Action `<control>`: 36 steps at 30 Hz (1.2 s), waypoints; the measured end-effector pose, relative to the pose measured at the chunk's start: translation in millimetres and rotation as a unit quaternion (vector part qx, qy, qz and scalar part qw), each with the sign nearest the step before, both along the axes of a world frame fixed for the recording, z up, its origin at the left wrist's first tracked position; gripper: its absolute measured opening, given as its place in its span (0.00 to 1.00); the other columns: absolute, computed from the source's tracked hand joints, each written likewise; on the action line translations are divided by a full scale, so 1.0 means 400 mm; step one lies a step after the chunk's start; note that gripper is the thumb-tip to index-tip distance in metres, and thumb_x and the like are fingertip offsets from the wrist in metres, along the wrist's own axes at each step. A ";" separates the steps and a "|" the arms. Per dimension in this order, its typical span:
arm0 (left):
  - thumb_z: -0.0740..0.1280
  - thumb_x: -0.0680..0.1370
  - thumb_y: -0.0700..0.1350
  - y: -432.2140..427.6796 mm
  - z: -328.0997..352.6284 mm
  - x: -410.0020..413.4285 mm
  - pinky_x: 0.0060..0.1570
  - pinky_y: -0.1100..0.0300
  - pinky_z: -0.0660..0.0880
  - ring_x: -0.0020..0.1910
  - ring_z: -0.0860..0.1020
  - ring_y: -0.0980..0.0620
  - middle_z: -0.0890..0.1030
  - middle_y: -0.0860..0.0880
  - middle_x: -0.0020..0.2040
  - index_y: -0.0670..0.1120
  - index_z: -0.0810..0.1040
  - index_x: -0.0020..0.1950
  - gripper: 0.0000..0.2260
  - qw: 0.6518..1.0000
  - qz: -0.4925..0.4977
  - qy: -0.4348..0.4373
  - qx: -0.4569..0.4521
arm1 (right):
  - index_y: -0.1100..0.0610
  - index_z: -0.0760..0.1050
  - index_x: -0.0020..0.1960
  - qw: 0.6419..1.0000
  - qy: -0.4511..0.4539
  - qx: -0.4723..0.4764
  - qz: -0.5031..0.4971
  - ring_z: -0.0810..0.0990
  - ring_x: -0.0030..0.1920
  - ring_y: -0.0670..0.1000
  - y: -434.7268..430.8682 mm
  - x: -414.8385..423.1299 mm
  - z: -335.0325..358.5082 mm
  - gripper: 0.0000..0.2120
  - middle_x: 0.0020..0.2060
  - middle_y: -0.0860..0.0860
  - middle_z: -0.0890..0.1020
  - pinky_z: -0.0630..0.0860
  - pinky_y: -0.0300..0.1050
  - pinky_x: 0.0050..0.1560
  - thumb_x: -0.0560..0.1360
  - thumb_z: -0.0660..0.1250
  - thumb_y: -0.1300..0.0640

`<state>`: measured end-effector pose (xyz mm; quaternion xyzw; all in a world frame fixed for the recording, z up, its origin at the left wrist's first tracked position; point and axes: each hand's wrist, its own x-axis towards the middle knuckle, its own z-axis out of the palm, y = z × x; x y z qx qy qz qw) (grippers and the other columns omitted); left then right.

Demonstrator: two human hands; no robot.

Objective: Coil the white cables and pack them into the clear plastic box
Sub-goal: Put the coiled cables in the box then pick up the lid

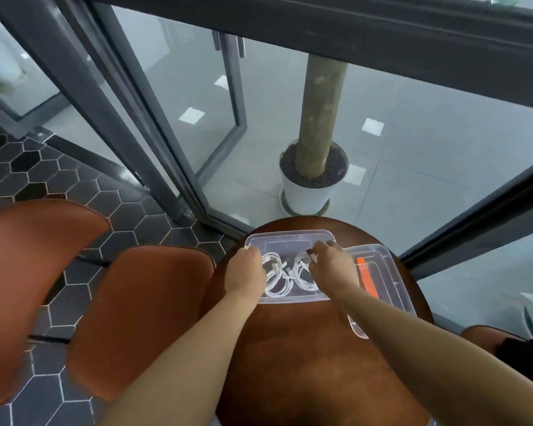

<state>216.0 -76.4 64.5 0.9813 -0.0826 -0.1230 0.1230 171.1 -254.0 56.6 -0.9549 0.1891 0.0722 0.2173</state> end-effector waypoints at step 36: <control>0.67 0.81 0.42 -0.123 -0.201 0.034 0.54 0.55 0.81 0.57 0.83 0.42 0.78 0.37 0.64 0.41 0.74 0.67 0.15 0.966 -0.170 0.047 0.188 | 0.58 0.74 0.65 0.962 0.104 -0.124 0.222 0.76 0.60 0.59 0.001 0.094 -0.193 0.16 0.63 0.59 0.74 0.77 0.51 0.56 0.78 0.68 0.59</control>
